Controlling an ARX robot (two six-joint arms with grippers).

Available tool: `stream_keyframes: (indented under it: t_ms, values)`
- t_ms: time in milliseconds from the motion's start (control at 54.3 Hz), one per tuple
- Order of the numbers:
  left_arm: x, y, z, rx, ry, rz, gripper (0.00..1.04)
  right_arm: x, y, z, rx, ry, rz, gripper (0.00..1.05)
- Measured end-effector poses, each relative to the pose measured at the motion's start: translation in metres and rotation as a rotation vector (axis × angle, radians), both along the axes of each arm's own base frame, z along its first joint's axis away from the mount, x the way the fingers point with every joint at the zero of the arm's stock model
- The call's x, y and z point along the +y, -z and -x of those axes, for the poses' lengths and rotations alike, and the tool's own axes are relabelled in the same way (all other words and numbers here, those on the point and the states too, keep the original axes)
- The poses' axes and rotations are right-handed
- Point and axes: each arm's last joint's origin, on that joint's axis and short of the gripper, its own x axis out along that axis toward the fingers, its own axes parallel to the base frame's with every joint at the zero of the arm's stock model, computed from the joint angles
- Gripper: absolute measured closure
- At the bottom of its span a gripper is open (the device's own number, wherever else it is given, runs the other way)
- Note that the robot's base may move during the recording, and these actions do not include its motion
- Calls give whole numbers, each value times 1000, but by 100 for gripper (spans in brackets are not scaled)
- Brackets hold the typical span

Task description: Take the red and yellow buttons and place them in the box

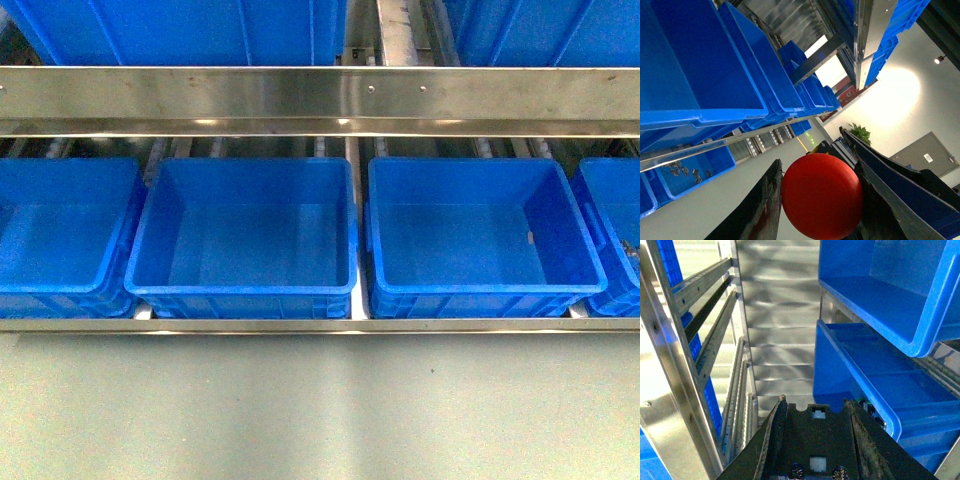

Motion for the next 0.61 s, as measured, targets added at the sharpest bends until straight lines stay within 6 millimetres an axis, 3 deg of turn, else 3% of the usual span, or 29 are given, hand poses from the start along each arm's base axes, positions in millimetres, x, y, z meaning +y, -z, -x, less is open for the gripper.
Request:
stream_keyframes:
  t_ms: [55, 258, 387, 552, 607]
  values:
    - [-2, 1, 0, -1, -1, 5, 67, -2, 0, 0, -1, 1, 0, 78]
    - [-3, 1, 0, 2, -35, 20, 33, -9, -1, 1, -7, 31, 8, 79]
    - [0, -10, 0, -19, -53, 46, 7, -13, 7, 0, 16, 56, 36, 79]
    - [20, -45, 10, -99, -114, 138, 8, -18, 13, 0, 24, 92, 69, 79]
    - [36, -61, 20, -137, -138, 170, 8, -20, 14, 0, 27, 107, 78, 79]
